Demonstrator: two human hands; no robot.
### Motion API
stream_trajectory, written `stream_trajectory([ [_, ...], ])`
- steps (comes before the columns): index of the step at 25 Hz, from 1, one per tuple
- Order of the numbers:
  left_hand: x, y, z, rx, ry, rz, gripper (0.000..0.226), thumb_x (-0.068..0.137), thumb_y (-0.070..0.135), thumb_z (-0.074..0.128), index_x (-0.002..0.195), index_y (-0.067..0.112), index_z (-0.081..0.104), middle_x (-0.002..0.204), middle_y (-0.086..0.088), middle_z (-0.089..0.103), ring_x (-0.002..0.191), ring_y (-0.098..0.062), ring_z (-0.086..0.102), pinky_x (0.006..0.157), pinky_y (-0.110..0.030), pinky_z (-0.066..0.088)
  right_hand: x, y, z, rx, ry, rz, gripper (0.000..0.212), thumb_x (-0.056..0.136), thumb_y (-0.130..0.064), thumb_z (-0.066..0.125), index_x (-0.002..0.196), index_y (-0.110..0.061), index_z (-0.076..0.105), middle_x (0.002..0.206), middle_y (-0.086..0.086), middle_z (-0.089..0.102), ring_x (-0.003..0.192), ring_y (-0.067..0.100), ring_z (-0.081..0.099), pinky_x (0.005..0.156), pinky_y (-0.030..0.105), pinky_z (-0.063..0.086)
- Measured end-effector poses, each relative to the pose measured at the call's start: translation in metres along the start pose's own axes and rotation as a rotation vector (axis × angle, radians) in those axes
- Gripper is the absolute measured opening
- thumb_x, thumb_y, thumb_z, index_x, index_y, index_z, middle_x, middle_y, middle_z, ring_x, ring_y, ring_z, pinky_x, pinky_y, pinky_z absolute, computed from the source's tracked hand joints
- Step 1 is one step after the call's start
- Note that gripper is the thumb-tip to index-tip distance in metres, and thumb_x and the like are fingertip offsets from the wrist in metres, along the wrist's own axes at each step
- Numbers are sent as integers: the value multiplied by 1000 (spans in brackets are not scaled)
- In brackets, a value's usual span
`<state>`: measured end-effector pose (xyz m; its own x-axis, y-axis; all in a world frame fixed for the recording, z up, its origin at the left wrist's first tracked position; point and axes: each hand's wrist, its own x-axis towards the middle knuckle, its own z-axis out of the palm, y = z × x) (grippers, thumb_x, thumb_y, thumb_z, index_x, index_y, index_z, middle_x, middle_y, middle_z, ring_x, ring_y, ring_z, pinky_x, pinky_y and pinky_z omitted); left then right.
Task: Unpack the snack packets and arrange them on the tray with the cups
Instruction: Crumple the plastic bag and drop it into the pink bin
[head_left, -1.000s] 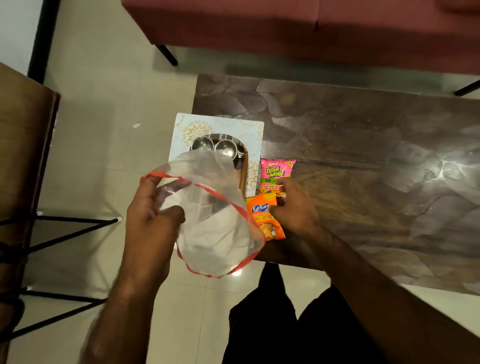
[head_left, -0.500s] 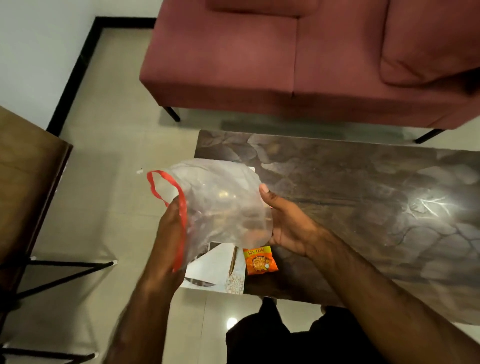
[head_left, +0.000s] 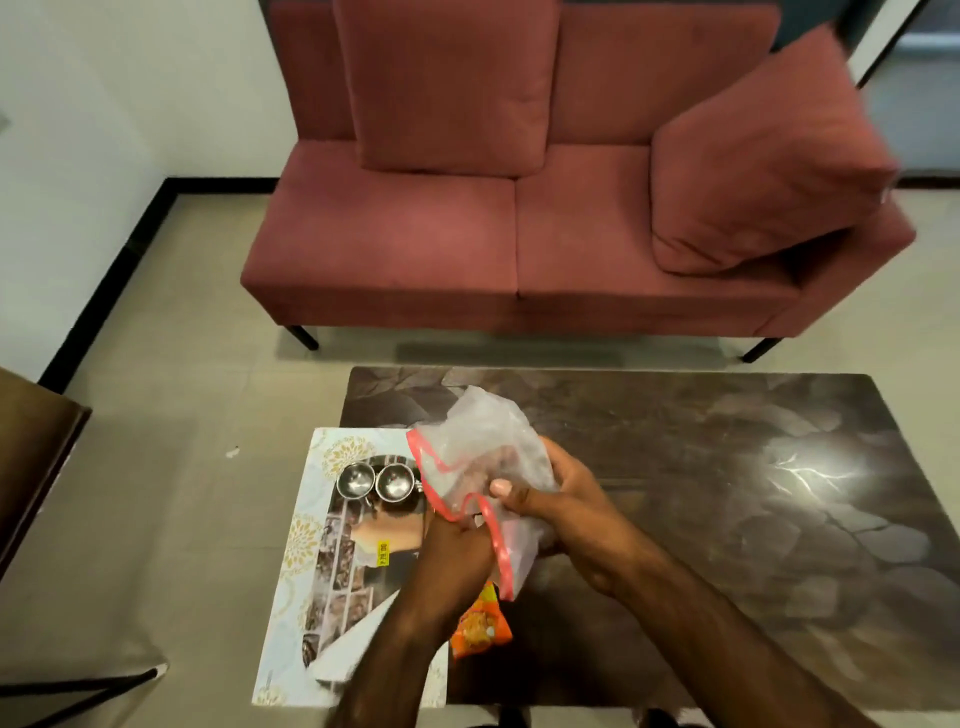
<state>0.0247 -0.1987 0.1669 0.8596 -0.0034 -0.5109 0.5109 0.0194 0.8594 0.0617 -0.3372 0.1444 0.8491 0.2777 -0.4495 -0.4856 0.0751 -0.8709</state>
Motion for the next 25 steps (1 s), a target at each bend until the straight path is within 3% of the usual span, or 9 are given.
stream_trajectory([
  [2,4,1,8,-177,-92,100,30,80,8,67,102,25,77,110,-11,77,100,-25,74,82,-31,61,-5,-13,-20,-33,74,-90,42,89,-6,75,126,-24,67,114,7,78,97,26,77,58,35,61],
  [6,13,17,13,-209,-8,201,34,76,18,74,109,26,71,116,-9,74,106,-27,73,73,-42,64,-18,-38,-65,-87,186,-246,13,91,-15,74,98,-26,75,91,5,79,71,26,76,46,34,57],
  [8,13,27,22,-22,-18,323,65,71,30,85,129,42,57,134,10,63,123,-15,63,83,-38,61,-29,-51,-95,-118,218,-298,14,93,-10,71,83,-21,73,79,6,76,61,23,71,44,34,54],
  [10,14,44,45,203,-169,426,103,67,39,91,147,57,29,147,32,44,133,6,49,91,-28,56,-41,-65,-122,-169,171,-323,24,92,-4,70,73,-19,69,71,7,72,57,22,66,45,38,51],
  [13,15,68,93,346,-395,488,117,66,27,95,152,54,21,144,37,45,131,6,52,91,-18,54,-60,-79,-159,-246,32,-333,27,87,7,67,68,-12,67,70,17,67,64,31,60,52,65,49],
  [16,10,75,158,310,-422,479,82,70,8,91,139,29,53,128,10,68,114,-16,69,82,-33,62,-84,-93,-206,-319,25,-343,21,89,-7,70,72,-20,69,76,12,71,69,40,64,61,76,50],
  [18,4,74,205,277,-213,524,47,73,1,86,112,13,64,99,3,75,86,-20,76,61,-32,62,-102,-99,-241,-290,39,-355,8,86,-18,73,94,-21,72,96,9,76,88,35,73,71,73,55],
  [21,3,65,256,190,95,582,25,76,-14,76,92,-1,62,76,-6,70,69,-16,69,55,-30,56,-125,-103,-283,-213,-41,-293,44,85,-23,74,127,-31,63,123,-1,71,113,26,70,88,67,57],
  [25,-2,65,289,260,7,624,13,79,-12,72,80,-7,60,76,-12,63,74,-28,64,63,-38,52,-151,-99,-312,-147,-221,-281,69,88,-21,80,144,-46,47,140,-16,62,130,13,61,99,36,58],
])
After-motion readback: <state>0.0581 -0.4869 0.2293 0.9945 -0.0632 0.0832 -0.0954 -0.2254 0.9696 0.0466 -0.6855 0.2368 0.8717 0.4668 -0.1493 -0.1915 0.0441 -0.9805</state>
